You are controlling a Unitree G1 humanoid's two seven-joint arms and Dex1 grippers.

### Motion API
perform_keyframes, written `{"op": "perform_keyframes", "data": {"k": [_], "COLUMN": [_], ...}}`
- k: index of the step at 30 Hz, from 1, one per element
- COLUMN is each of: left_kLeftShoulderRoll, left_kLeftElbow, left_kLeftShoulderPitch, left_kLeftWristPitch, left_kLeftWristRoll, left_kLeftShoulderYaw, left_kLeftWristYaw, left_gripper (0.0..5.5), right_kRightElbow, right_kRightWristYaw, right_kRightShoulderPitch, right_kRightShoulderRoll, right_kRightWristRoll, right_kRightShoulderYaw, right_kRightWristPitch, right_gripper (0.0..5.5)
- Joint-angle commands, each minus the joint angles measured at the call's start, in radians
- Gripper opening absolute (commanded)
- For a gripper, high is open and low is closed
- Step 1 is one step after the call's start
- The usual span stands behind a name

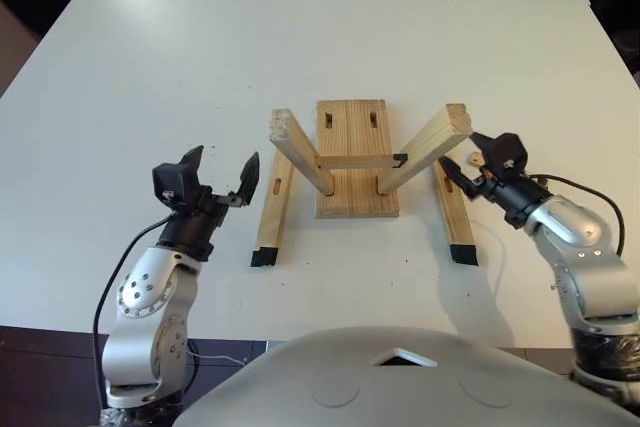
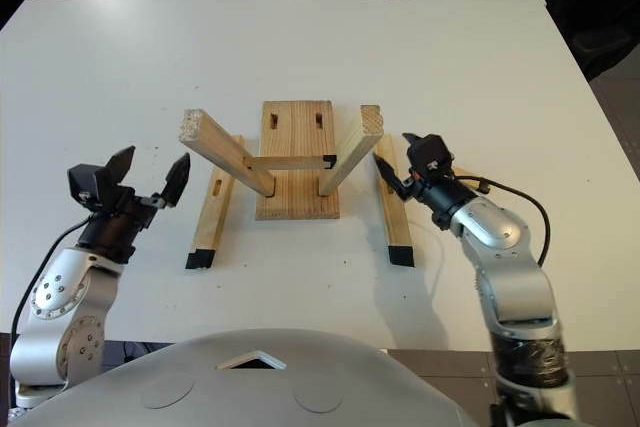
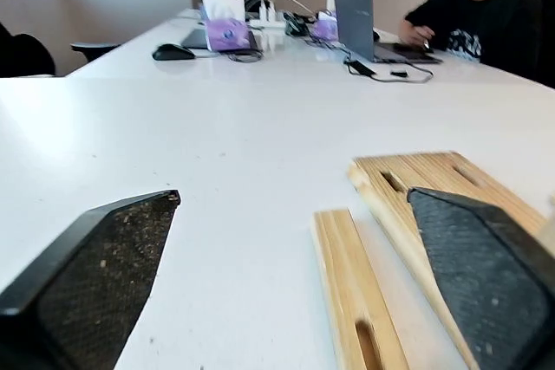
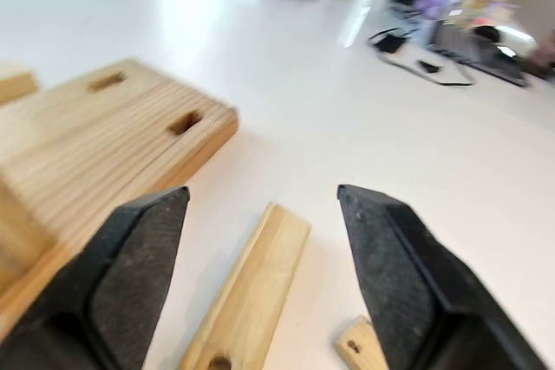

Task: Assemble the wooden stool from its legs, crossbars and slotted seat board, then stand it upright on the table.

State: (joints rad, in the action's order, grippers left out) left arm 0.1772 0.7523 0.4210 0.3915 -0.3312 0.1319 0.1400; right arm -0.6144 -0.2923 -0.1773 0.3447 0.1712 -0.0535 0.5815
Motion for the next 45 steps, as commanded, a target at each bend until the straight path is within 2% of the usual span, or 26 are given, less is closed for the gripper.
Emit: {"op": "perform_keyframes", "data": {"k": [1, 2, 4, 8, 10, 14, 16, 18, 21, 24, 30, 39, 45], "left_kLeftShoulderRoll": [-0.023, -0.014, 0.007, 0.024, 0.035, 0.031, 0.042, 0.045, 0.063, 0.097, 0.176, 0.221, 0.246], "left_kLeftElbow": [0.036, 0.033, 0.052, 0.090, 0.122, 0.153, 0.144, 0.136, 0.111, 0.087, -0.133, -0.534, -0.724], "left_kLeftShoulderPitch": [-0.094, -0.112, -0.134, -0.170, -0.174, -0.183, -0.219, -0.247, -0.253, -0.226, -0.101, 0.003, -0.012], "left_kLeftWristPitch": [0.089, 0.107, 0.149, 0.232, 0.271, 0.317, 0.308, 0.302, 0.272, 0.212, -0.045, -0.412, -0.539], "left_kLeftWristRoll": [0.081, 0.094, 0.099, 0.056, 0.064, 0.122, 0.162, 0.193, 0.232, 0.253, 0.309, 0.388, 0.417], "left_kLeftShoulderYaw": [-0.091, -0.115, -0.135, -0.069, -0.108, -0.279, -0.344, -0.369, -0.363, -0.348, -0.252, -0.267, -0.230], "left_kLeftWristYaw": [-0.093, -0.090, -0.080, -0.078, -0.076, -0.093, -0.091, -0.087, -0.077, -0.050, 0.005, 0.076, 0.074], "left_gripper": [4.13, 4.02, 4.02, 4.02, 4.02, 4.02, 4.02, 4.02, 4.02, 4.02, 4.02, 4.02, 4.02], "right_kRightElbow": [-0.118, -0.132, -0.159, -0.196, -0.200, -0.169, -0.148, -0.120, -0.059, 0.011, 0.288, 0.546, 0.684], "right_kRightWristYaw": [0.197, 0.224, 0.256, 0.287, 0.301, 0.282, 0.286, 0.292, 0.297, 0.276, 0.162, 0.012, -0.007], "right_kRightShoulderPitch": [0.070, 0.073, 0.070, 0.060, 0.071, 0.121, 0.126, 0.134, 0.144, 0.138, 0.157, 0.111, 0.141], "right_kRightShoulderRoll": [-0.174, -0.197, -0.220, -0.228, -0.228, -0.238, -0.264, -0.276, -0.275, -0.243, -0.076, 0.036, 0.096], "right_kRightWristRoll": [-0.013, -0.020, -0.034, -0.043, -0.054, -0.075, -0.073, -0.081, -0.096, -0.113, -0.204, -0.250, -0.258], "right_kRightShoulderYaw": [0.017, 0.029, 0.044, 0.023, 0.028, 0.219, 0.278, 0.280, 0.225, 0.186, 0.187, 0.222, 0.161], "right_kRightWristPitch": [0.107, 0.118, 0.137, 0.165, 0.184, 0.204, 0.221, 0.226, 0.212, 0.159, -0.096, -0.356, -0.469], "right_gripper": [3.69, 3.90, 3.90, 3.90, 3.90, 3.90, 3.90, 3.90, 3.90, 3.90, 3.90, 3.90, 3.90]}}
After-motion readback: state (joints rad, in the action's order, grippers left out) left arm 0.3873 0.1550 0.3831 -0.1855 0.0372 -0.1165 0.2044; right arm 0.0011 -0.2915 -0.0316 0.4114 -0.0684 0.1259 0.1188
